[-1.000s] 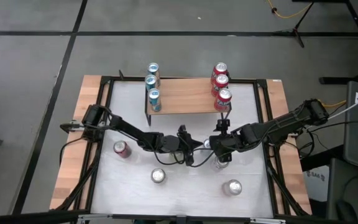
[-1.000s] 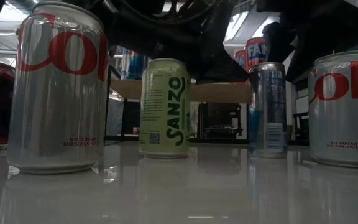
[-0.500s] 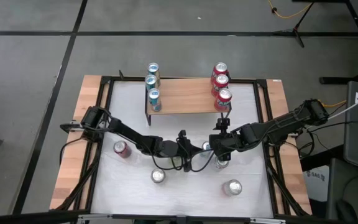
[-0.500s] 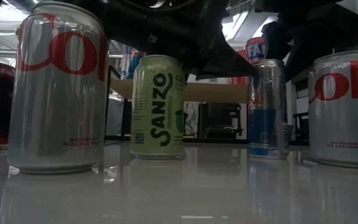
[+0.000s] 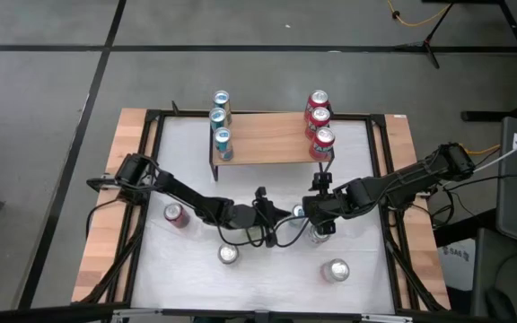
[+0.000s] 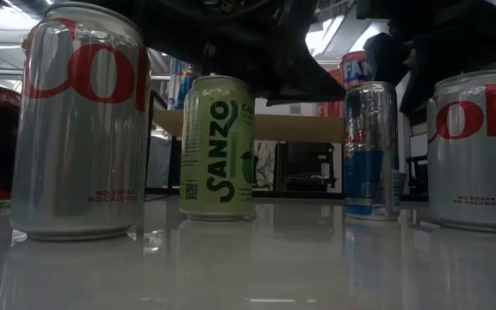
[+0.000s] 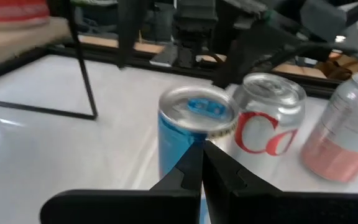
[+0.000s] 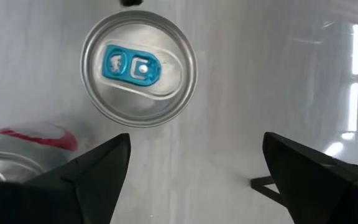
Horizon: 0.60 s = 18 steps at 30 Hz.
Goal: Sort soda cans
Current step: Put the blue soda can on the shelf aligned with the blue soda cans
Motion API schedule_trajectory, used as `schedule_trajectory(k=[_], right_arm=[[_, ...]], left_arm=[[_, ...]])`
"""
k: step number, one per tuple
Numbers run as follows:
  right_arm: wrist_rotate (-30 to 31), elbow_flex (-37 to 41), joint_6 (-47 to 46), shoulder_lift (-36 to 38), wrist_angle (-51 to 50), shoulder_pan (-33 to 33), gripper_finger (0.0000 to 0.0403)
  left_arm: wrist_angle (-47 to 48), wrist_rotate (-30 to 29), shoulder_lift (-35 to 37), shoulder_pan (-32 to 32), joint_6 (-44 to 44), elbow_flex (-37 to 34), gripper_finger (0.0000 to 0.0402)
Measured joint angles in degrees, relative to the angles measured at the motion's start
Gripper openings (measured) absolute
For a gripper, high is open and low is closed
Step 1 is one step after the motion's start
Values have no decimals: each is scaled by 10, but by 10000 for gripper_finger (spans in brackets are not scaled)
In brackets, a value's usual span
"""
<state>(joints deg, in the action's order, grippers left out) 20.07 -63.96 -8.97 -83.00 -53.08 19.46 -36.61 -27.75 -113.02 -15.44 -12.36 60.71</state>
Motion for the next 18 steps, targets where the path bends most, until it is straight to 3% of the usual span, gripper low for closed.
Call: schedule_trajectory(k=[11,18], right_arm=[[-5,0,2,0,9,0,356],[-13,0,3,0,21,0,356]], left_arm=[[-3,-43,1,21,5,0,0],[-4,51,1,48,-10,0,0]])
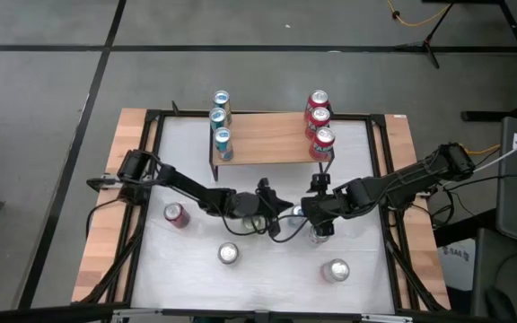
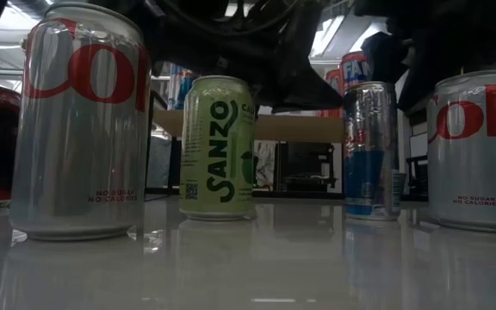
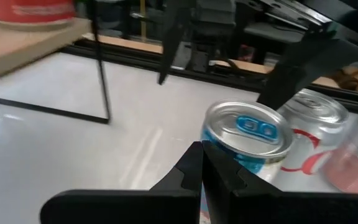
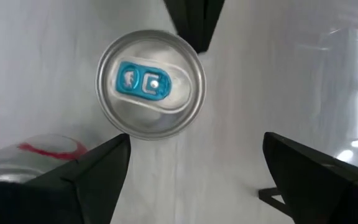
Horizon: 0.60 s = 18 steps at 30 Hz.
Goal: Sort soda cans
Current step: Put the blue soda can on the shelf aligned with the blue soda cans
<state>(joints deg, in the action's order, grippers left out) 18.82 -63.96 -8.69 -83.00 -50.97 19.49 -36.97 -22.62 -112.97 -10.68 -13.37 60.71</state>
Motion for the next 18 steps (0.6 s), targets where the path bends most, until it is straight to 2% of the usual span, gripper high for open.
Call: schedule_trajectory(k=[3,18], right_arm=[[-1,0,1,0,11,0,356],[-1,0,1,0,8,0,356]], left_arm=[[1,18,0,1,0,0,0],[5,3,0,-32,4,0,0]])
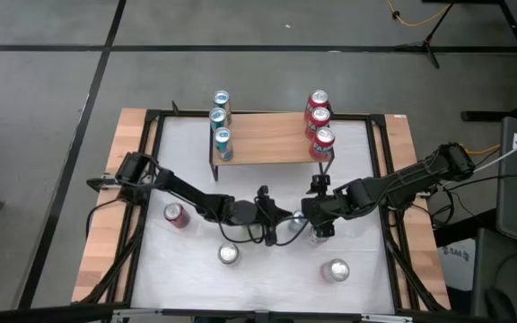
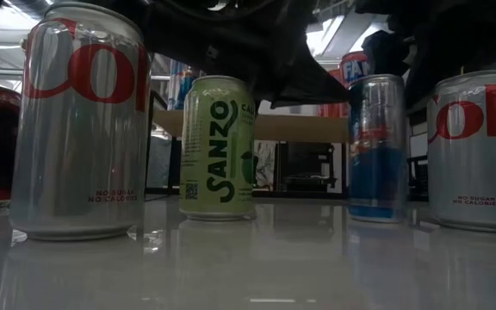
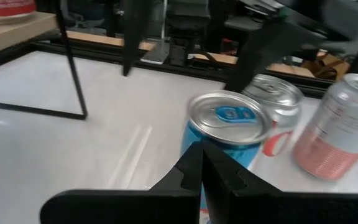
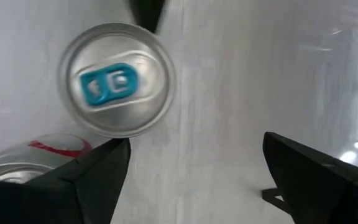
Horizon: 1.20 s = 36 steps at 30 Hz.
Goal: Sort soda cans
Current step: Put the blue soda can on the shelf aligned with the blue soda cans
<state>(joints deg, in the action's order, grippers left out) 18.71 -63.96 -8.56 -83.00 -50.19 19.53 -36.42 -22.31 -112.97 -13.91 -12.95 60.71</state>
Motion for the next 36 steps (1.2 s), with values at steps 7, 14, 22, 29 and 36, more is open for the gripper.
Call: schedule_trajectory(k=[7,14,22,29,36], right_arm=[[18,0,-4,0,8,-1,356],[23,0,-5,0,11,-1,356],[21,0,-5,0,7,-1,356],[13,-20,-6,0,-44,-1,356],[-42,-26,-6,0,-37,0,356]], left_arm=[[0,-1,0,-21,0,0,0],[0,-6,0,-31,0,0,0],[2,-10,2,-34,21,0,0],[8,-63,24,-33,37,1,0],[10,-98,26,-21,58,1,0]])
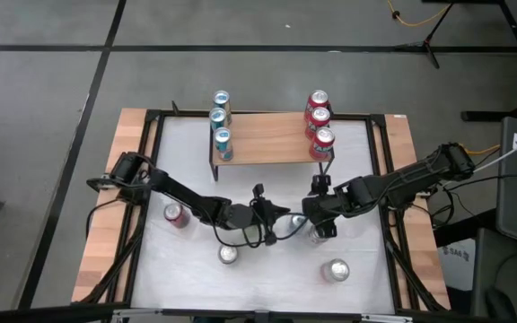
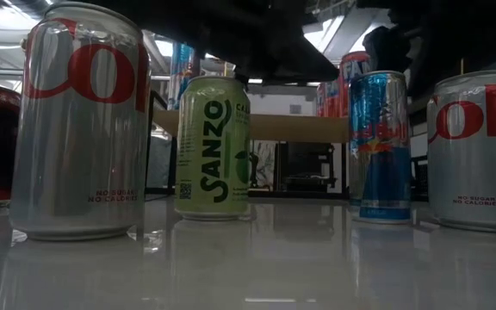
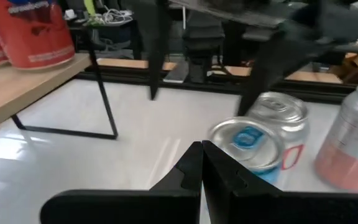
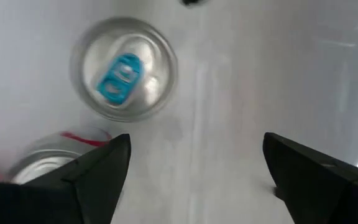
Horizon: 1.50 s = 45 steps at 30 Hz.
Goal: Sort soda cans
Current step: Put the blue soda can on the shelf aligned with the blue soda cans
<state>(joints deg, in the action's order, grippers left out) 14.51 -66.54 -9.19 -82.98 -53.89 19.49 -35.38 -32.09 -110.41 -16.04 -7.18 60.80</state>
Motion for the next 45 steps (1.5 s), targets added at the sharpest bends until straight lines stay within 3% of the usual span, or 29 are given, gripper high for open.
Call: schedule_trajectory(k=[17,45], right_arm=[[-6,6,6,0,40,0,356],[44,4,7,0,43,0,356]], left_arm=[[5,132,0,39,-32,0,0],[21,117,6,-19,-32,-2,0]])
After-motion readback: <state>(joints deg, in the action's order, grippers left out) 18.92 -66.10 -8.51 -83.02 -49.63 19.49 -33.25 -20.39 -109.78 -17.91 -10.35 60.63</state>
